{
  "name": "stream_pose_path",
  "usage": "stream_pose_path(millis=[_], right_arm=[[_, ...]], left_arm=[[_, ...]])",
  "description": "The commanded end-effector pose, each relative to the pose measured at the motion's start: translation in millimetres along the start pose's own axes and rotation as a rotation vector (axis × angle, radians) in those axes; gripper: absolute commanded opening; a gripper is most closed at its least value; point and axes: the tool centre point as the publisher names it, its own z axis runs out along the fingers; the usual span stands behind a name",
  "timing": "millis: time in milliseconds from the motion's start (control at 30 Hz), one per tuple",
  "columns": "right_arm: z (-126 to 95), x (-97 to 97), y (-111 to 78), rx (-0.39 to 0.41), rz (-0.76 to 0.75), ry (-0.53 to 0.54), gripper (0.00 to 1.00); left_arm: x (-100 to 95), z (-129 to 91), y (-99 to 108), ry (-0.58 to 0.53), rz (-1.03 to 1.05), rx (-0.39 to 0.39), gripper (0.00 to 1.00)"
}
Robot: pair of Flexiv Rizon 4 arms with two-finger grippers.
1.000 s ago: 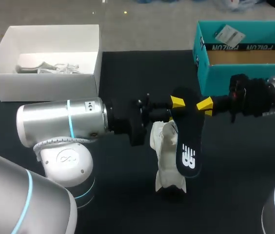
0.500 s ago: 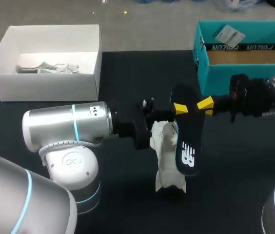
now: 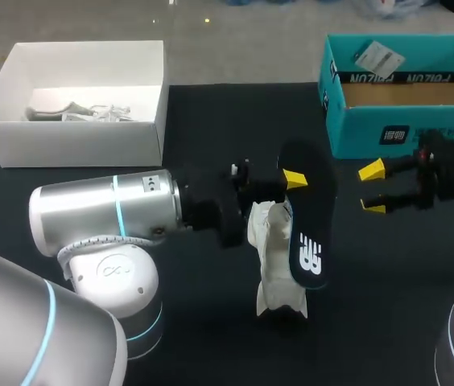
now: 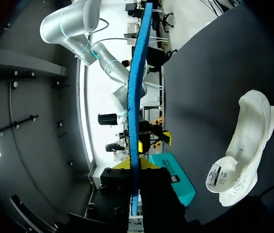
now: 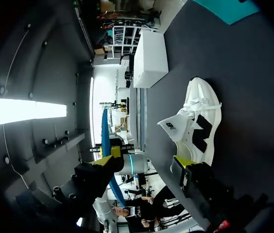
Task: Take the shoe out of the shoebox, open the shoe tongue, remove and reinsert the insole, then place the shoe into the shoebox
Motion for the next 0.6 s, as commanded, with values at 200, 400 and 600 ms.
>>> stream_pose_path(millis=[200,400,600], right_arm=[[-20,10.0,-16.5,-0.033,0.017,-0.118,1.0],[-20,10.0,-16.5,-0.033,0.017,-0.118,1.0],[-30,-10.0,-23.7,-0.053,0.008,-0.214,1.0]], left_arm=[[-2.9,-9,-6,0.036,-0.011,-0.012,0.0],[-5.7,-11,-8,0.037,-0.031,-0.025,0.0],[-6.6,-12,-15,0.045,-0.037,-0.01,0.0]])
